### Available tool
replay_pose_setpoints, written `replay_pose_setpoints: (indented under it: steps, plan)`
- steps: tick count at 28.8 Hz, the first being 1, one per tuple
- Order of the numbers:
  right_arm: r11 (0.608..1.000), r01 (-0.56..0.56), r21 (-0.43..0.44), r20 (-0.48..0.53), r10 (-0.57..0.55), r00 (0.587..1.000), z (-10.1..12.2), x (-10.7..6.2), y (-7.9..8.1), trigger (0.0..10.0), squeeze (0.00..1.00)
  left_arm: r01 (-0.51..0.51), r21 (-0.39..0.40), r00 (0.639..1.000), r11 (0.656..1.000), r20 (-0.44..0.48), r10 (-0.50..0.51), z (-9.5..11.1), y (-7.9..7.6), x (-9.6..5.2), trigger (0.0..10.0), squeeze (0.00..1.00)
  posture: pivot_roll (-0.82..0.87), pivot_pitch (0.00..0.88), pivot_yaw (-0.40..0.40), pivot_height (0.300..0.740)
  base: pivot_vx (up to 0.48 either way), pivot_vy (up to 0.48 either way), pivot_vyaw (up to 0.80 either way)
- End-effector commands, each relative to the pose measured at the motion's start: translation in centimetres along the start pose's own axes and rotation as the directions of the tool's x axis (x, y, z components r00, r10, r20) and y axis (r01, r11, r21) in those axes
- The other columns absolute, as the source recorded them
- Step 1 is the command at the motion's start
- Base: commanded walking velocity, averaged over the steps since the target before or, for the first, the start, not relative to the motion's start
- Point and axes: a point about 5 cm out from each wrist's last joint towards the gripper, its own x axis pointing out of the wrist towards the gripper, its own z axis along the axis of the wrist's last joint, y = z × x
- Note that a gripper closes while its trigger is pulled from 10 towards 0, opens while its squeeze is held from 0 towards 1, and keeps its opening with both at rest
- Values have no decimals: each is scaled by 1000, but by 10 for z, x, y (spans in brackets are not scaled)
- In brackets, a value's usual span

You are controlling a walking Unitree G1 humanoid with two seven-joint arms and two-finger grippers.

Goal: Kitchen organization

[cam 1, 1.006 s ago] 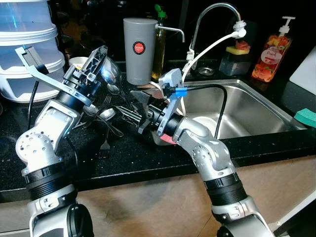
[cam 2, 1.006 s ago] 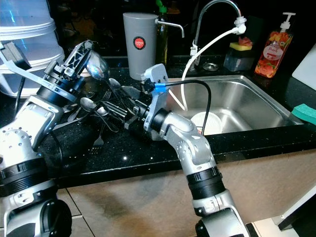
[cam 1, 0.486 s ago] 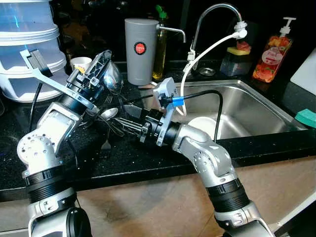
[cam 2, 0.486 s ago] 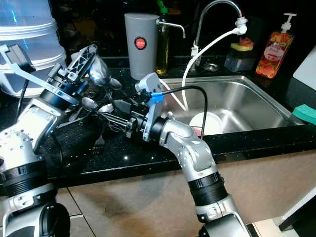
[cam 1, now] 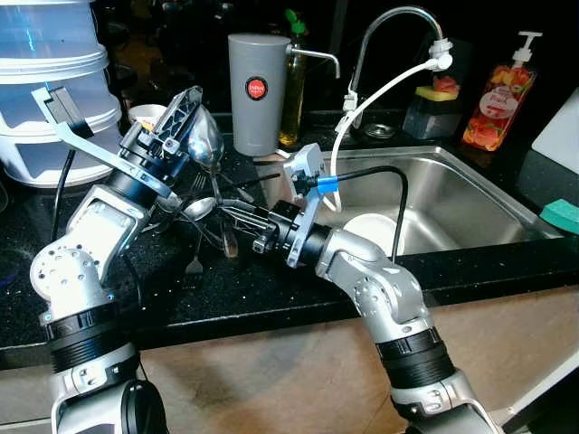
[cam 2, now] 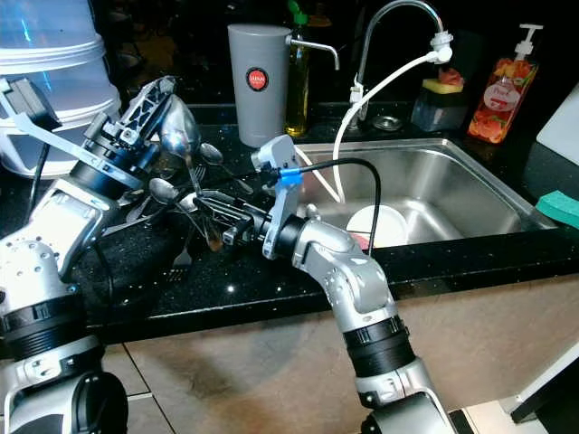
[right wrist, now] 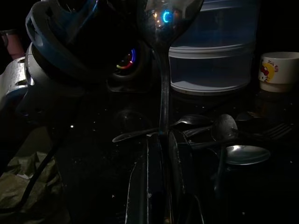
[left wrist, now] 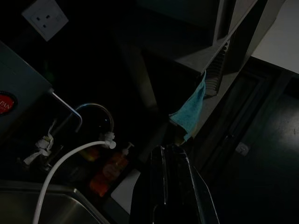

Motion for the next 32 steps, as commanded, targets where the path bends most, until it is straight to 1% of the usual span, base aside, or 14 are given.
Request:
replay_pose_setpoints:
  steps: [1, 10, 11, 13, 14, 19, 20, 21, 22, 25, 27, 29, 31, 32]
  plan:
    - [1000, -6, 17, -3, 7, 1000, -1, 2, 0, 0, 0, 5, 29, 1000, 1000, 7, -5, 5, -3, 1, 0, 0, 72, 23, -7, 740, 0, 0, 0]
    - [999, 13, 32, 16, -13, 1000, 2, 1, -3, 0, 0, 6, 45, 1000, 999, 1, -6, 5, -4, 1, 0, 0, 73, 26, -10, 740, 0, 0, 0]
    - [998, 45, 33, 18, -46, 999, 1, 0, -6, 0, 0, -27, 59, 1000, 998, 6, 27, 5, -1, 2, 10000, 0, 73, 26, -10, 740, 0, 0, 0]
    - [998, 61, 33, 18, -62, 998, 0, -1, -8, 0, 0, -48, 63, 999, 997, 11, 48, 5, 1, 3, 10000, 0, 73, 26, -10, 740, 0, 0, 0]
    - [990, 134, 33, 31, -135, 990, 1, -3, -17, 0, 0, -68, 65, 997, 996, 51, 65, 8, 5, 3, 10000, 1000, 73, 30, -9, 740, 0, 0, 0]
    - [965, 260, 29, 74, -261, 962, 7, -9, -34, 0, 0, -176, 133, 980, 975, 116, 161, 15, 15, 2, 10000, 1000, 70, 30, -6, 740, 0, 0, 0]
    - [939, 345, 4, 86, -344, 935, 9, -14, -45, 0, 0, -234, 147, 963, 961, 171, 209, 21, 20, 1, 10000, 533, 69, 33, -4, 740, 0, 0, 0]
    - [939, 345, 4, 86, -344, 935, 9, -14, -45, 0, 0, -234, 147, 963, 961, 171, 209, 21, 20, 1, 10000, 533, 69, 33, -4, 740, 0, 0, 0]
    - [886, 461, -46, 96, -456, 885, 11, -23, -62, 0, 0, -287, 154, 938, 946, 244, 245, 29, 25, -1, 10000, 0, 70, 38, -3, 740, 0, 0, 0]
    - [832, 548, -82, 102, -540, 835, 11, -32, -75, 0, 0, -293, 160, 933, 943, 262, 245, 32, 25, -1, 10000, 0, 75, 40, -4, 740, 0, 0, 0]
    - [734, 671, -101, 134, -659, 740, 11, -46, -92, 0, 0, -289, 263, 956, 921, 132, 262, 13, 28, 4, 10000, 0, 79, 41, -6, 740, 0, 0, 0]
    - [703, 703, -104, 145, -689, 710, 11, -50, -97, 0, 0, -278, 310, 960, 909, 71, 270, 4, 30, 5, 10000, 0, 79, 41, -6, 740, 0, 0, 0]
    - [650, 747, -143, 166, -728, 665, 11, -57, -105, 0, 0, -119, 513, 931, 850, -239, 275, -44, 30, 7, 10000, 0, 78, 46, -2, 740, 0, 0, 0]
    - [650, 747, -143, 166, -728, 665, 11, -57, -105, 0, 0, -119, 513, 931, 850, -239, 275, -44, 30, 7, 10000, 0, 78, 46, -2, 740, 0, 0, 0]
